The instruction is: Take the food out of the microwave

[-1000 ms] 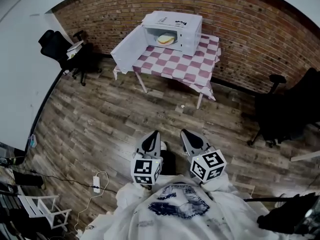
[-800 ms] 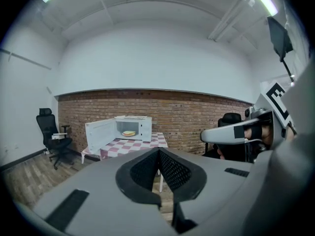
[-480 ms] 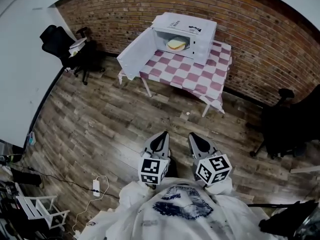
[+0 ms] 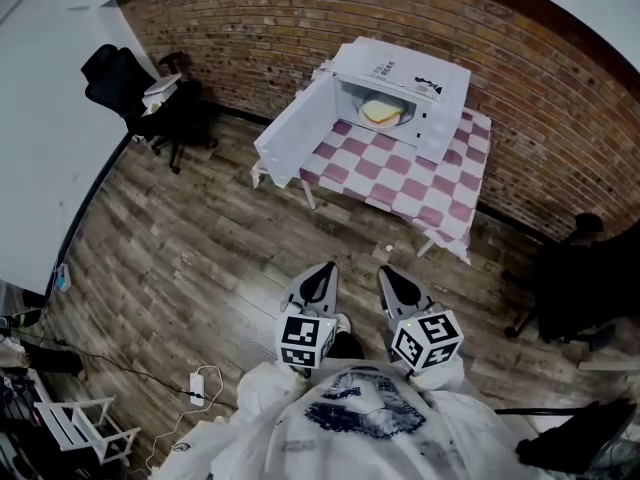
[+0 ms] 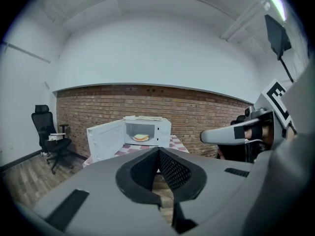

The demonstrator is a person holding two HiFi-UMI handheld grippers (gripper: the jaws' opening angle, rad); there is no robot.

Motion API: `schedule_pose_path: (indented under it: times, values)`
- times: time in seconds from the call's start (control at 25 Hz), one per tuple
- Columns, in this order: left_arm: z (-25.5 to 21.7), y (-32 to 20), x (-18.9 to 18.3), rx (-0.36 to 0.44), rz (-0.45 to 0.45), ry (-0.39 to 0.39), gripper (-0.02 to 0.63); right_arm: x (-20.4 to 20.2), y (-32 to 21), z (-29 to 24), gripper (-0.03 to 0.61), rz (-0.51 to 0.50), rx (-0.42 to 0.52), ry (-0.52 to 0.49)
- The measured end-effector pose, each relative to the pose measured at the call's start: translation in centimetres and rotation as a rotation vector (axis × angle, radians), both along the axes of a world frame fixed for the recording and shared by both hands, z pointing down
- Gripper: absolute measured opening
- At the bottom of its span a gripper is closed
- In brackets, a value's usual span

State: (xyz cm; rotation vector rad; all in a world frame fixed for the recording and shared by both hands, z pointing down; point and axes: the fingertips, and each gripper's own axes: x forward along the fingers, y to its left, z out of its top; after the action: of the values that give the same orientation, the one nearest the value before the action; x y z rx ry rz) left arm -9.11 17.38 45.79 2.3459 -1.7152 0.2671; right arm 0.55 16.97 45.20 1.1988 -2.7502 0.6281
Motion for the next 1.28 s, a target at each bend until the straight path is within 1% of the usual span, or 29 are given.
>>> schedule_pose_path:
  times: [0.24, 0.44, 0.68, 0.92, 1.12, 1.28]
  values:
    - [0.1, -5.5, -4.4, 0.002, 0.001, -0.002, 0.008, -4.2, -5.5, -0.2, 0.014, 0.006, 0.005, 0.005]
    - [0.0, -9.1, -6.5, 0.007, 0.019, -0.001, 0.008, -6.2, -8.8, -0.3, 0.014, 0.027, 0.012, 0.003]
    - [0.1, -11.5, -6.7, 0.011, 0.073, 0.007, 0.008, -6.4, -10.7, -0.3, 0.014, 0.08, 0.008, 0.004]
    - [0.5, -12.5, -5.9, 0.006, 0.109, 0.011, 0.008, -5.2, -11.7, -0.1, 0.014, 0.129, -0.001, 0.013]
    - [0.8, -13.5, -6.1, -0.007, 0.108, 0.023, 0.008, -5.3, -12.6, 0.0, 0.014, 0.126, -0.006, 0.018]
    - [1.1, -14.9, -6.6, -0.004, 0.099, 0.012, 0.008, -5.4, -14.2, 0.3, 0.014, 0.128, -0.016, 0.012]
